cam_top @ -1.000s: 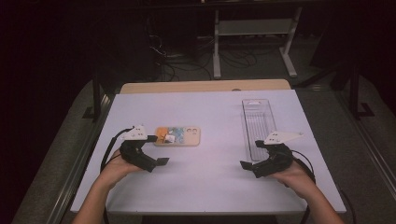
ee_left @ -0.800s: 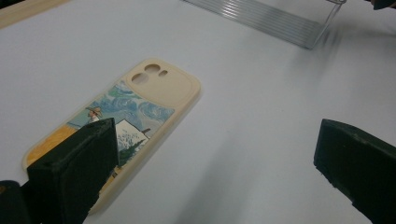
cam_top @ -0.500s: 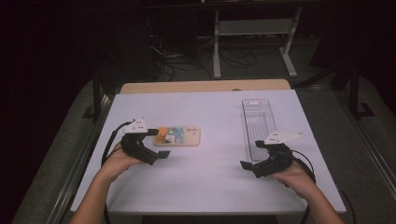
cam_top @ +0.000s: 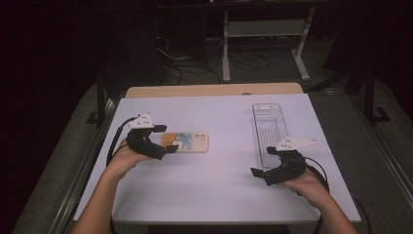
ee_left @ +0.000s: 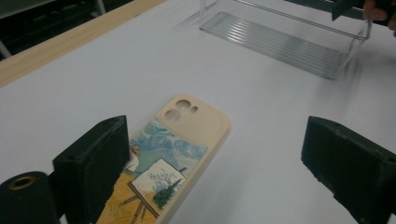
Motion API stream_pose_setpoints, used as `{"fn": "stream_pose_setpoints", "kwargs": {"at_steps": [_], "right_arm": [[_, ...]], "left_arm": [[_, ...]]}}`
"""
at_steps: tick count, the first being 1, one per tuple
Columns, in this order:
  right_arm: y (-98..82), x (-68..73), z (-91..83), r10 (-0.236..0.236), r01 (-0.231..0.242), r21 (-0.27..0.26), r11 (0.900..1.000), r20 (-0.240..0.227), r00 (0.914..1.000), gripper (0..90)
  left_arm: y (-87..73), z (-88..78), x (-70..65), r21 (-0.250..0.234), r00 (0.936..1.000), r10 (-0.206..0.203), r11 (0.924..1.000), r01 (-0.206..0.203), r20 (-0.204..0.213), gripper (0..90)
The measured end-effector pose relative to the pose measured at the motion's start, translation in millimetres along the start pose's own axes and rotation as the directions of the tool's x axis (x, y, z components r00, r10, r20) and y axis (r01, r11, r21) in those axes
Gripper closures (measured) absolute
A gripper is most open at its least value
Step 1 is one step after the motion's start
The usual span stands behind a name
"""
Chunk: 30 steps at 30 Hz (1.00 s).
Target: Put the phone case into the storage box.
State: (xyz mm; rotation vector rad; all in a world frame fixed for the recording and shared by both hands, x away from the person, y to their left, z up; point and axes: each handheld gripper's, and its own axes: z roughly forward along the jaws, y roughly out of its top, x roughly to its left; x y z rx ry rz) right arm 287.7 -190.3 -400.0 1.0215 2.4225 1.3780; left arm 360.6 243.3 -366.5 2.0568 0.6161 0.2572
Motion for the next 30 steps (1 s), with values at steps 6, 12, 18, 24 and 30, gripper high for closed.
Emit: {"fn": "stream_pose_setpoints", "kwargs": {"at_steps": [6,12,18,24,30], "right_arm": [[0.0,-0.1,0.0,0.000,0.000,-0.001,1.000,-0.002,1.0000,0.2],[0.0,-0.1,-0.1,0.000,0.000,0.000,1.000,-0.002,1.0000,0.2],[-0.1,-0.1,0.0,-0.003,0.003,0.001,1.000,0.001,1.0000,0.2],[-0.1,0.0,0.1,-0.003,0.003,0.003,1.000,0.002,1.0000,0.2],[-0.1,0.3,0.3,-0.003,0.003,0.004,1.000,0.004,1.0000,0.2]], "left_arm": [[4.2,5.9,6.5,0.019,0.9995,-0.006,0.9998,0.007,-0.030,16.8],[4.7,12.7,15.0,0.045,0.9978,-0.002,0.9990,0.004,-0.066,25.6],[0.6,19.4,24.2,0.056,0.9960,-0.015,0.9982,0.020,-0.088,41.0],[-4.1,26.1,36.6,0.067,0.9925,-0.060,0.9955,0.067,-0.106,59.6],[-10.2,31.6,49.8,0.082,0.9872,-0.095,0.9910,0.106,-0.128,77.1]]}}
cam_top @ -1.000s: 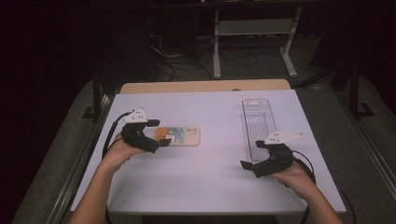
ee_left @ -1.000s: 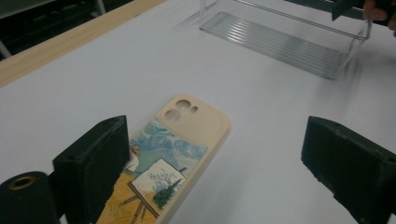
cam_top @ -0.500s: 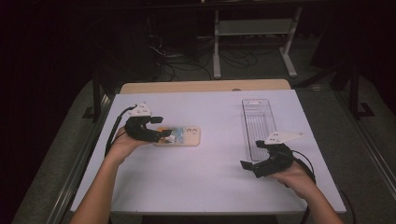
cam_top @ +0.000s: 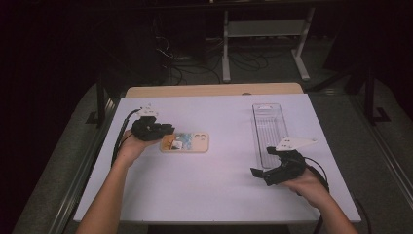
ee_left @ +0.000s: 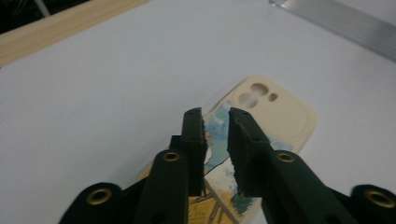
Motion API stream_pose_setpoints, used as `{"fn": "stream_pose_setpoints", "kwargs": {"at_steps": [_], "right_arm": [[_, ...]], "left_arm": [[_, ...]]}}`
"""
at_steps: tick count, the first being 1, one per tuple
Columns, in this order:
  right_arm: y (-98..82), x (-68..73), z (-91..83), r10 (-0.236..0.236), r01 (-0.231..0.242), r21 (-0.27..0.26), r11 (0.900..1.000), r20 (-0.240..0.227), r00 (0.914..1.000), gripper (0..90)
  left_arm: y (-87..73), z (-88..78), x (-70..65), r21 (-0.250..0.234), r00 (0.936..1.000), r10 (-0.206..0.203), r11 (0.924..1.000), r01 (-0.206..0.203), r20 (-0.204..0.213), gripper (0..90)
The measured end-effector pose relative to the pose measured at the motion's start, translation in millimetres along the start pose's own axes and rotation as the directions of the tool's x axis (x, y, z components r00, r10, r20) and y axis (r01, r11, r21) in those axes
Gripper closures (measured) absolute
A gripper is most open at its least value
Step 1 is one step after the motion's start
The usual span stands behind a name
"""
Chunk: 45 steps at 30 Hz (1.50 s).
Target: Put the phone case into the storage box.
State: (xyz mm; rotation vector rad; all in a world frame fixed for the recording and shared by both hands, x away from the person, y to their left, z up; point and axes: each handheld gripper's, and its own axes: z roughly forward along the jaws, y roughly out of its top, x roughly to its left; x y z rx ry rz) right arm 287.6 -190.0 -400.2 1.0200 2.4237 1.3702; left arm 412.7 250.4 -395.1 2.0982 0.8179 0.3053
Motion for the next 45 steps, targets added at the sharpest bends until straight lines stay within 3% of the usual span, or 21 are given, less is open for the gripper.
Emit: {"fn": "stream_pose_setpoints", "kwargs": {"at_steps": [7,13,16,19,26,33,37,41,45], "right_arm": [[0.0,0.0,-0.1,0.000,0.000,0.000,1.000,-0.001,1.0000,0.2],[-0.1,0.1,0.0,0.001,-0.001,0.001,1.000,-0.001,1.0000,0.2],[-0.1,-0.2,0.0,0.000,0.000,0.000,1.000,-0.003,1.0000,0.2],[-0.1,0.0,-0.1,0.001,-0.001,0.000,1.000,-0.003,1.0000,0.2],[-0.3,-0.4,-0.1,-0.003,0.003,-0.001,1.000,-0.002,1.0000,0.2],[-0.3,-0.2,0.0,-0.002,0.002,0.000,1.000,-0.002,1.0000,0.2],[-0.3,-0.1,0.0,-0.002,0.002,0.000,1.000,0.000,1.0000,0.2],[-0.3,0.0,0.0,-0.002,0.002,0.000,1.000,0.000,1.0000,0.2],[-0.4,-0.1,-0.2,-0.003,0.003,0.000,1.000,-0.001,1.0000,0.2]], "left_arm": [[-3.4,12.1,13.3,0.069,0.9979,0.020,0.9975,-0.015,-0.062,89.2],[-4.2,28.9,21.0,0.111,0.9918,0.036,0.9935,-0.022,-0.123,89.7],[-3.9,33.4,22.8,0.114,0.9920,0.029,0.9934,-0.015,-0.122,89.7],[-3.6,40.4,25.4,0.144,0.9889,0.055,0.9890,-0.035,-0.138,89.8],[-6.7,50.5,28.9,0.171,0.9850,0.045,0.9852,-0.016,-0.167,89.8],[-12.5,53.6,34.7,0.178,0.9844,0.016,0.9838,0.016,-0.175,89.8],[-12.0,52.9,34.6,0.190,0.9841,0.027,0.9817,0.007,-0.175,89.9],[-13.2,51.1,32.9,0.194,0.9881,0.005,0.9806,0.025,-0.154,89.9],[-14.9,47.5,30.0,0.210,0.9905,0.015,0.9775,0.014,-0.137,89.9]]}}
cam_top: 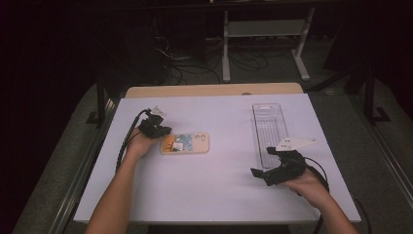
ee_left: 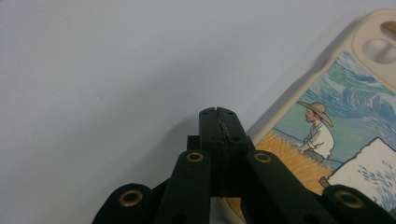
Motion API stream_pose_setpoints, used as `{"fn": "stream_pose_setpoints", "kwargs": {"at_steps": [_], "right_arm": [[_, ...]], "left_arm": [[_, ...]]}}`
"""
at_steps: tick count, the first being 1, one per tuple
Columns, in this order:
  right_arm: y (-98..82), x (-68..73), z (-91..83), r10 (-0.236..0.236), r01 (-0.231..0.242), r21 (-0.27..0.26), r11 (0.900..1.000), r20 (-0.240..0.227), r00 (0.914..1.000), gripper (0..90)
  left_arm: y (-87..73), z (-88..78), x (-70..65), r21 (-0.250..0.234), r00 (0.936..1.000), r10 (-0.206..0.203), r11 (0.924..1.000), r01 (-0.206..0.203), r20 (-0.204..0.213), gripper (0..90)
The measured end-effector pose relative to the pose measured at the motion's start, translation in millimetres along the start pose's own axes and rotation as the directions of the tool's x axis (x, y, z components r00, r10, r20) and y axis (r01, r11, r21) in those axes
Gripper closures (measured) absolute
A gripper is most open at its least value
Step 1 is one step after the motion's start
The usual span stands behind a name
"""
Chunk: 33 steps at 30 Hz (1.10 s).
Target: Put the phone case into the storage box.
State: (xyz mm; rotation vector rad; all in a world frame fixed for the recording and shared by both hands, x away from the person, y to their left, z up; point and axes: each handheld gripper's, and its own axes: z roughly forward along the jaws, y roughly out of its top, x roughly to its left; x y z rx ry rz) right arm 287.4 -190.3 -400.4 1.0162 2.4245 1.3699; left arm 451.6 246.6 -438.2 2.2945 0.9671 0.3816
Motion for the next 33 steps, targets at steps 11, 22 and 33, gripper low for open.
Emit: {"fn": "stream_pose_setpoints", "kwargs": {"at_steps": [11,22,33], "right_arm": [[-0.1,-0.1,-0.1,-0.001,0.001,-0.001,1.000,-0.001,1.0000,0.2],[-0.2,-0.1,-0.2,-0.001,0.001,-0.001,1.000,-0.002,1.0000,0.2],[-0.2,-0.5,-0.2,-0.003,0.003,-0.002,1.000,-0.003,1.0000,0.2]], "left_arm": [[-13.9,-11.6,-14.9,0.011,0.9991,0.014,0.9998,-0.015,0.040,89.9],[-20.6,-20.0,-33.0,0.024,0.9960,0.043,0.9987,-0.045,0.079,89.9],[-25.5,-27.2,-54.4,0.050,0.9873,0.075,0.9953,-0.083,0.140,89.9]]}}
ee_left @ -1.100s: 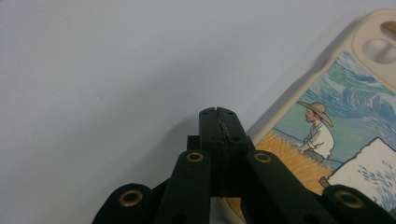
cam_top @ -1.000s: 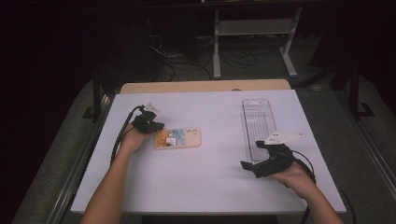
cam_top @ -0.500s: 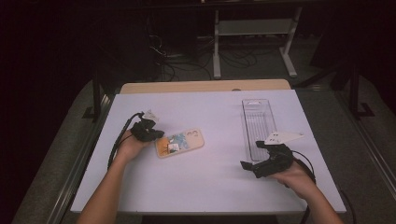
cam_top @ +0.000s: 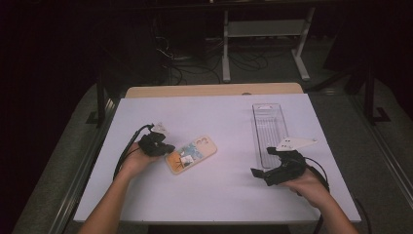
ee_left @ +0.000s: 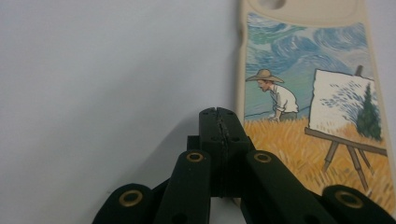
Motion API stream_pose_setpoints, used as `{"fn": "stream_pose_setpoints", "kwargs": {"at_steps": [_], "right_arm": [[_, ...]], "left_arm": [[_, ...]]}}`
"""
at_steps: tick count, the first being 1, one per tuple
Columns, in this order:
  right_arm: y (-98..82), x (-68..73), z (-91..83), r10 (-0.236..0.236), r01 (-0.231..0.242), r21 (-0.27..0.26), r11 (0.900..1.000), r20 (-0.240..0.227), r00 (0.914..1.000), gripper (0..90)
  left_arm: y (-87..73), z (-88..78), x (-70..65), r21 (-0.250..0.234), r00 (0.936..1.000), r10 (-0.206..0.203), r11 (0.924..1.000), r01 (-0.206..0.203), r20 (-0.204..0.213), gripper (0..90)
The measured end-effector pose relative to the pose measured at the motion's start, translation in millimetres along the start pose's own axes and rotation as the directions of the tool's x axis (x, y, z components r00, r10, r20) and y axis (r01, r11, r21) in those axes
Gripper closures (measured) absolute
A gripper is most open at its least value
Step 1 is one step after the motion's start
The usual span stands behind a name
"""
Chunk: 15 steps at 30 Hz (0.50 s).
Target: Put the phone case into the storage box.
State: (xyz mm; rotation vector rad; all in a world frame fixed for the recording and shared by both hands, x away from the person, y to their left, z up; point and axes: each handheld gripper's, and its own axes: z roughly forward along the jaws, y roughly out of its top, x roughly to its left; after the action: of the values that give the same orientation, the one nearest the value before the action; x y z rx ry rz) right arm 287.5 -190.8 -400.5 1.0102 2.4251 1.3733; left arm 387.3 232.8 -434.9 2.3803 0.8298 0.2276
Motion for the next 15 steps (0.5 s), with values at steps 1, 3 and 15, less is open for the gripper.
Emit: {"fn": "stream_pose_setpoints", "kwargs": {"at_steps": [1,3,15], "right_arm": [[0.0,0.0,0.0,0.000,0.000,0.000,1.000,0.000,1.0000,0.2],[0.0,0.0,0.0,0.000,0.000,0.000,1.000,0.000,1.0000,0.2],[0.0,-0.1,0.0,0.000,0.000,0.001,1.000,0.000,1.0000,0.2]], "left_arm": [[-0.4,0.0,-1.7,-0.002,1.0000,0.003,1.0000,-0.003,0.002,89.9],[-1.1,-0.6,-4.9,-0.001,0.9999,0.012,0.9999,-0.012,0.005,89.9],[6.6,-28.5,-12.9,-0.119,0.9995,-0.006,0.9928,0.009,0.031,75.4]]}}
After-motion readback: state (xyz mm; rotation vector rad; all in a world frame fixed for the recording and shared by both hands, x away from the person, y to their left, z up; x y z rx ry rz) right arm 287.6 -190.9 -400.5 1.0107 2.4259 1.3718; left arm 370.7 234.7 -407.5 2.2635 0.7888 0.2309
